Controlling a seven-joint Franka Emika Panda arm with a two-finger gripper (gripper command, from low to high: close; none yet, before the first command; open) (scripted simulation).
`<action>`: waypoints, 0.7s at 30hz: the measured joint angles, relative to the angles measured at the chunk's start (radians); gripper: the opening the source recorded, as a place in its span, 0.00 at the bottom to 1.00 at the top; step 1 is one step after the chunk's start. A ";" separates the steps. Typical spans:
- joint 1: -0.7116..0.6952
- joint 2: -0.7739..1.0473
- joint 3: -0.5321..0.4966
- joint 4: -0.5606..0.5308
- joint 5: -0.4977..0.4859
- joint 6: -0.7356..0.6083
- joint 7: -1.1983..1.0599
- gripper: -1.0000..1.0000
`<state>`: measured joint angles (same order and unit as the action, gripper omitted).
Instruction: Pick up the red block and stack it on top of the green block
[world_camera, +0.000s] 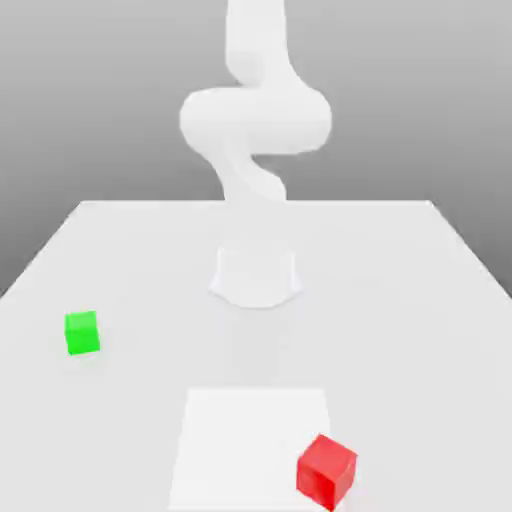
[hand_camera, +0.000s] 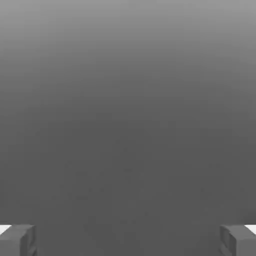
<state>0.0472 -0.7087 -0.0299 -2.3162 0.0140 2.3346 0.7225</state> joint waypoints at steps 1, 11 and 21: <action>0.019 0.039 -0.012 -0.007 0.008 0.014 -0.035 0.50; 0.167 0.407 -0.091 -0.070 0.085 0.149 -0.360 0.50; 0.235 0.765 -0.084 -0.134 0.100 0.287 -0.639 0.50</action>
<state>0.2819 0.0565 -0.1138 -2.4506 0.1140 2.6217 0.0833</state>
